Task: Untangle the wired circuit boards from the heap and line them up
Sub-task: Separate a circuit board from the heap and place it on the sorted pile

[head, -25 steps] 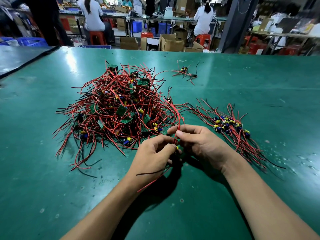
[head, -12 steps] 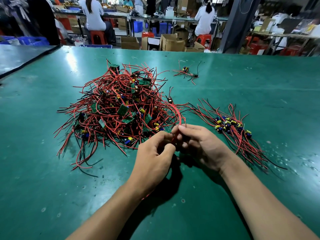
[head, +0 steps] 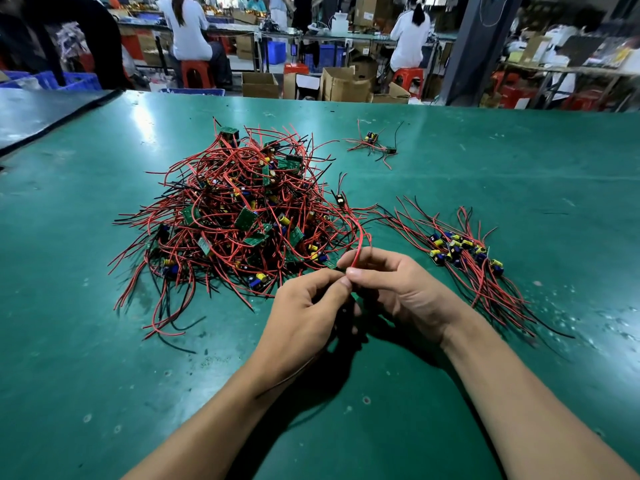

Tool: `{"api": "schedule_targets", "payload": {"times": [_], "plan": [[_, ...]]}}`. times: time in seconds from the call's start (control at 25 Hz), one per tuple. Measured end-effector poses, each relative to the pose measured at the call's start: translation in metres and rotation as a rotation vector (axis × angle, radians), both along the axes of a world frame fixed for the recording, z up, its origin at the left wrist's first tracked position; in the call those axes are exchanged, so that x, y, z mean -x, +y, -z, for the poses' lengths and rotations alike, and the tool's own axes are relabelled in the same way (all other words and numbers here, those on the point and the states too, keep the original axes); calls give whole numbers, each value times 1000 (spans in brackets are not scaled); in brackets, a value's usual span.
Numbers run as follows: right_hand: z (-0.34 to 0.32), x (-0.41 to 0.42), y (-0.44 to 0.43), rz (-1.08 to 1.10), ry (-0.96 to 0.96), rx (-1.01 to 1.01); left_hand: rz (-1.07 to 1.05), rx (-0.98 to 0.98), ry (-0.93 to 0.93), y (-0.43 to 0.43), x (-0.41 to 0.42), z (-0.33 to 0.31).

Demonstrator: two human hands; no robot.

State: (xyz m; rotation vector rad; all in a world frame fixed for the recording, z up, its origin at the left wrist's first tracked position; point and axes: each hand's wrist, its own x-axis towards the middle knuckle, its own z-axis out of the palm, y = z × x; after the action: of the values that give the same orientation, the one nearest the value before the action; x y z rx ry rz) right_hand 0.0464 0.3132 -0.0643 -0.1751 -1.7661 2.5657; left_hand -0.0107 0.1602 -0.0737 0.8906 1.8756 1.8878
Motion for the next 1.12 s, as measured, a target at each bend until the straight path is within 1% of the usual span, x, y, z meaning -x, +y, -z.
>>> {"api": "schedule_targets", "payload": {"times": [0.12,0.24,0.32,0.52,0.68,0.84,0.92,1.04,1.12], "plan": [[0,0,1,-57,-51,-20,101,-63,-176,-1,0,-1],[-1,-1,2,-115,-56,21,142,-78,-232,-1,2,0],[0,0,1,-97,-31,4,146,-73,-254,-1,5,1],[6,5,-6,194,14,-209,83,-68,-296,2,12,0],[10,11,2,393,93,-410,41,-19,-233,5,11,1],[12,15,13,593,130,-586,38,58,-117,5,8,1],[13,15,15,682,148,-626,41,74,-101,4,8,1],[14,17,16,792,164,-609,51,77,-117,4,8,0],[15,17,15,868,178,-648,56,81,-125,3,8,-1]]}}
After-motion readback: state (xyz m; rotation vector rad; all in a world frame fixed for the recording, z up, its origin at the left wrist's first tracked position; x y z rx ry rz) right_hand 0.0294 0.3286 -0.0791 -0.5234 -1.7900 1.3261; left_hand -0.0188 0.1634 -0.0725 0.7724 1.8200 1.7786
